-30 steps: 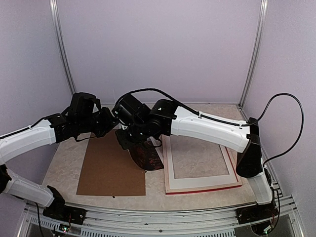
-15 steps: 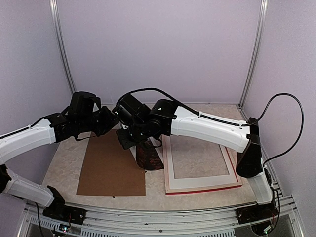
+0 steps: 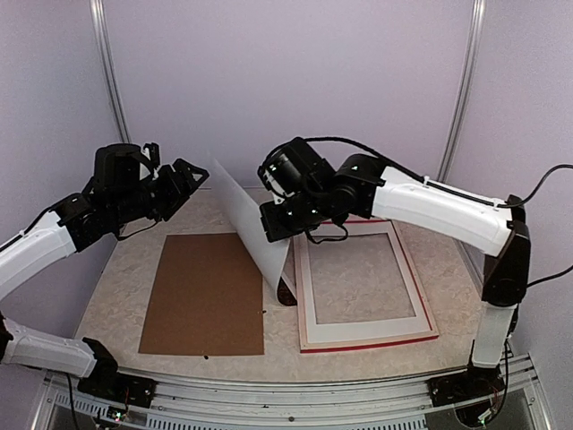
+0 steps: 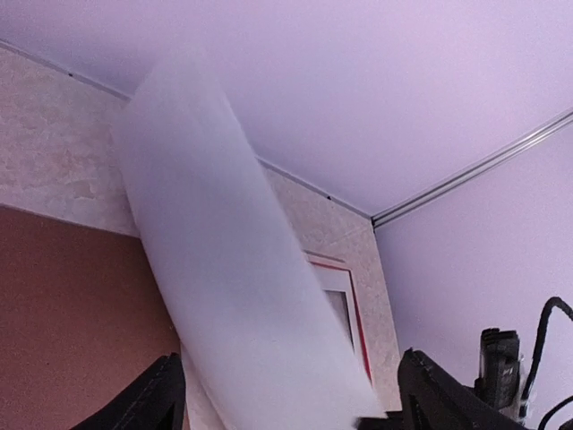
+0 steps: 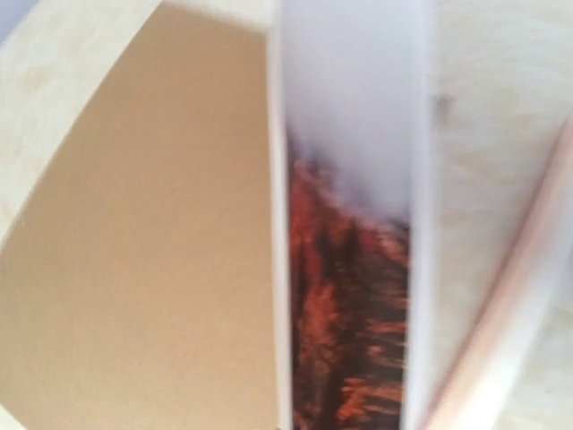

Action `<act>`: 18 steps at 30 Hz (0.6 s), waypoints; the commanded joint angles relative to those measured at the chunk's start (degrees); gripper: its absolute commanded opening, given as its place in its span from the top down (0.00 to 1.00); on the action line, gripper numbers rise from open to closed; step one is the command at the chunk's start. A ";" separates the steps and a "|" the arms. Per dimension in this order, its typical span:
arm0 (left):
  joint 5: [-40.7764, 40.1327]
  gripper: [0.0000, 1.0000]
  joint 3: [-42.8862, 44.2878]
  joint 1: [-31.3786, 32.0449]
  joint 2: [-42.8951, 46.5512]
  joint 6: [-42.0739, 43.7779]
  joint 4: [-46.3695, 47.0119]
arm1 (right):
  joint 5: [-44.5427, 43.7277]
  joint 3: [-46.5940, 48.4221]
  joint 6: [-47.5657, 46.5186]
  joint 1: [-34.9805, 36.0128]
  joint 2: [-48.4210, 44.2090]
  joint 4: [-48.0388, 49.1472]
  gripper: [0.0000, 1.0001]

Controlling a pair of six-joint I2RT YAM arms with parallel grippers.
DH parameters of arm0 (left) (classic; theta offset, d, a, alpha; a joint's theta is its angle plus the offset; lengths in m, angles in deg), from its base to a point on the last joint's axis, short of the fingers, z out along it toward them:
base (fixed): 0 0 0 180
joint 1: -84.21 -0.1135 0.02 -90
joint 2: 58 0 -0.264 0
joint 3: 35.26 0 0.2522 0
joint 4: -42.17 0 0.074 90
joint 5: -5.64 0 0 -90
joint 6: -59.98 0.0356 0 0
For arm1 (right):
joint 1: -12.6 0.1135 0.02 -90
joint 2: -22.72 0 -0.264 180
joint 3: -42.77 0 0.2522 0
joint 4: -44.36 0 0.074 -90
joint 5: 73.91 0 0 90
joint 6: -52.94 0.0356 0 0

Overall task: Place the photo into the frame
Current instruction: Pass from the left arm to the right, then pick up the photo from the mat board.

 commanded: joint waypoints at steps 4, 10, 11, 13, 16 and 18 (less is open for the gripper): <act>-2.96 0.12 1.26 -2.04 4.09 4.58 -2.69 | 5.04 -19.96 5.38 -10.41 -20.32 8.10 1.00; -1.82 0.12 0.01 -1.96 2.53 5.24 -1.49 | 10.34 -38.88 8.57 -22.42 -34.03 11.05 1.00; -1.56 0.12 0.00 -1.87 2.18 5.24 -1.43 | 10.74 -41.26 8.87 -24.07 -35.82 10.81 1.00; -1.18 0.12 0.00 -1.64 1.35 5.30 -1.18 | 11.83 -45.90 9.26 -27.09 -38.67 10.20 1.00; -0.89 0.12 0.17 -1.24 0.18 5.48 -0.74 | 12.51 -51.35 9.38 -31.36 -42.01 9.18 1.00; -0.68 0.11 0.39 -0.94 -0.67 5.57 -0.60 | 12.51 -54.32 8.98 -33.41 -43.24 8.28 1.00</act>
